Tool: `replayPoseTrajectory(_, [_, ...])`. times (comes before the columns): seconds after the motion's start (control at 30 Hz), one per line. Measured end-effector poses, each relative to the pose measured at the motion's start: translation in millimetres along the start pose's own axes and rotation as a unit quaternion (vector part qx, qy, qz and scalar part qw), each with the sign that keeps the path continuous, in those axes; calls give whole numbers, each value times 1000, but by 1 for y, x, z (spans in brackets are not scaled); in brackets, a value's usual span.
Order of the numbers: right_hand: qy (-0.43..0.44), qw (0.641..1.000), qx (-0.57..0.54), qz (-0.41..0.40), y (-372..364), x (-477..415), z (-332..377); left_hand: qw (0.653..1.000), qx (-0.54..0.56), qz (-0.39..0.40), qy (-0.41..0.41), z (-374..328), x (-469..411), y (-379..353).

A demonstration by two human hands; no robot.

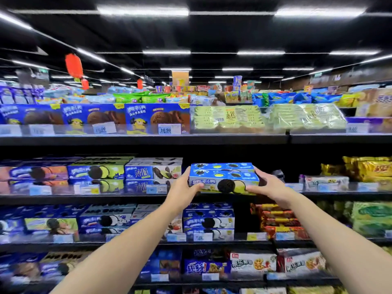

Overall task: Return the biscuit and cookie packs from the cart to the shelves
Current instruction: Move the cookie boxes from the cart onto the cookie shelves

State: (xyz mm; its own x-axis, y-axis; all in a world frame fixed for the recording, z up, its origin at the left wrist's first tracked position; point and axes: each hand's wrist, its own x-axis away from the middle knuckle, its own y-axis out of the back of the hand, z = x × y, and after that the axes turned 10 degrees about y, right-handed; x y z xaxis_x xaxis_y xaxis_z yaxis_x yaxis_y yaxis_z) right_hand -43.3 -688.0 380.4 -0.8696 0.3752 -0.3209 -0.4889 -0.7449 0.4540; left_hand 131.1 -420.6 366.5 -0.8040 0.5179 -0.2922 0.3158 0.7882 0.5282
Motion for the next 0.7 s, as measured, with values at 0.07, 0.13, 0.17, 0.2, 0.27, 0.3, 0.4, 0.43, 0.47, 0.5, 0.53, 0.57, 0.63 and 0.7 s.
replayPoseTrajectory(0.07, [-4,1000,-3,6,10,-17,-4,1000,-9,-13,10,-9,-11,-7])
replayPoseTrajectory(0.13, [-15,1000,0,19,18,-35,-8,999,-37,-14,16,-16,-24,-11])
replayPoseTrajectory(0.17, [-16,999,4,32,22,-45,-11,998,-59,-9,19,-18,-30,-13])
replayPoseTrajectory(0.2, [-13,999,10,45,25,-54,-12,996,-87,-7,28,-21,-36,-13])
replayPoseTrajectory(0.27, [-16,998,22,62,28,-71,-16,989,-141,-14,47,-27,-47,-15])
replayPoseTrajectory(0.3, [-20,998,24,63,29,-78,-18,985,-166,-22,49,-30,-53,-15])
replayPoseTrajectory(0.4, [-35,997,13,66,31,-95,-26,972,-226,-27,53,-39,-69,-15])
replayPoseTrajectory(0.43, [-40,996,5,73,30,-99,-30,969,-240,-18,62,-43,-75,-14])
replayPoseTrajectory(0.47, [-42,996,-3,84,30,-104,-32,963,-260,-6,71,-47,-80,-13])
replayPoseTrajectory(0.5, [-40,995,-9,95,29,-108,-34,955,-287,7,77,-50,-85,-11])
replayPoseTrajectory(0.53, [-34,994,-13,104,27,-111,-36,944,-320,21,77,-53,-88,-9])
replayPoseTrajectory(0.57, [-26,993,-13,113,25,-114,-37,932,-353,33,74,-55,-91,-6])
replayPoseTrajectory(0.63, [-16,991,-7,129,18,-118,-40,906,-414,58,64,-56,-95,-4])
replayPoseTrajectory(0.7, [-10,991,6,134,13,-121,-43,872,-480,76,62,-55,-97,-7])
